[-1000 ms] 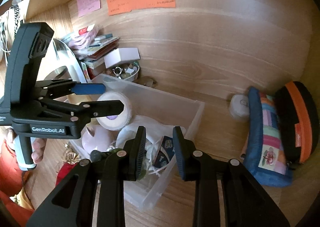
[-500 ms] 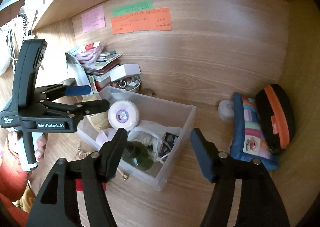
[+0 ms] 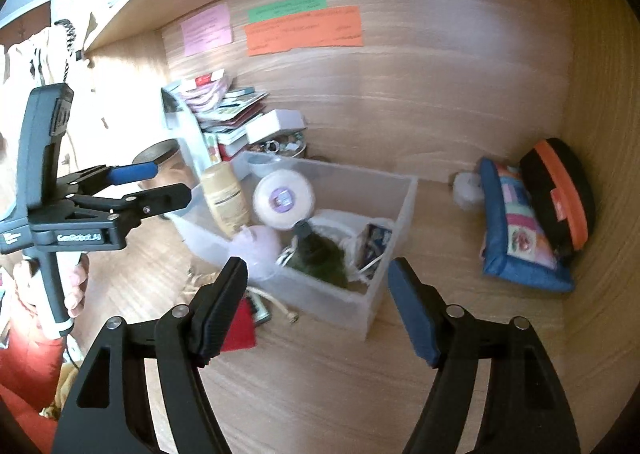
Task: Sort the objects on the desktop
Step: 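Withdraw both tools from the bin toward the red velvet pouch, then grasp the red velvet drawstring pouch with the right tool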
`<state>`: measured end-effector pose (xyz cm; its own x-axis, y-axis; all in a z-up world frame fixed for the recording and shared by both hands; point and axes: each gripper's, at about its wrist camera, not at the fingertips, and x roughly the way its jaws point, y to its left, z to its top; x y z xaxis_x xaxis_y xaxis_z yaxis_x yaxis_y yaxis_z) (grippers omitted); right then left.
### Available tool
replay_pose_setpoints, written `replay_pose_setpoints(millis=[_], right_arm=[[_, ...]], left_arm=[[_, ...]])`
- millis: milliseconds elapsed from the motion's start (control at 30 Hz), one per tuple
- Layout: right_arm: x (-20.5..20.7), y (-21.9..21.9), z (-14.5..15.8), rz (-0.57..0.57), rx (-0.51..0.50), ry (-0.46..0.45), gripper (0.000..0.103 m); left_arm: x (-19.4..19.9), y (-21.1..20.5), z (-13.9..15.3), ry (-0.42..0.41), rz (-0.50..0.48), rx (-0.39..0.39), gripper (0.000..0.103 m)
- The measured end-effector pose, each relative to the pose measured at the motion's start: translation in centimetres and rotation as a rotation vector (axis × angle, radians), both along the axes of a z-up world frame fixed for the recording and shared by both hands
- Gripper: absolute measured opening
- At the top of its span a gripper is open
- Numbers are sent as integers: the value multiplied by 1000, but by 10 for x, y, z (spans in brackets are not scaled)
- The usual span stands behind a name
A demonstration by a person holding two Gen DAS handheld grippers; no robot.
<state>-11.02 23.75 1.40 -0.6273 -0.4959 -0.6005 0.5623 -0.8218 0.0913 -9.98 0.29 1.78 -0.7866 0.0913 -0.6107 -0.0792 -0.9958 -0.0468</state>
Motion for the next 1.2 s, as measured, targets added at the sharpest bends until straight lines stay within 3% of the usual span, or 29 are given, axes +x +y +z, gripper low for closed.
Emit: replay_pose_setpoints(millis=[300,500,733,1033,1133,1200], right_arm=[[18,-3,-27,-4,-9,-55,70],[19,-12,-45,21,12,-115,70],[16,-51,-66,105,77,-148,70],[7,-90,-86,161,121,-201,70],[4,-95,-88,157,114,-219,56],[1,-96,-90,164,103,-240,35]], left_arm=[[16,0,-42,-110,-44,-4,95],[24,-18,-68,-167,-6,9,96],[34,-58,-78,-185,79,47,95],[35,-84,-85,-209,104,126,95],[36,-83,-84,-202,95,127,96],[36,-81,-83,-197,84,120,96]])
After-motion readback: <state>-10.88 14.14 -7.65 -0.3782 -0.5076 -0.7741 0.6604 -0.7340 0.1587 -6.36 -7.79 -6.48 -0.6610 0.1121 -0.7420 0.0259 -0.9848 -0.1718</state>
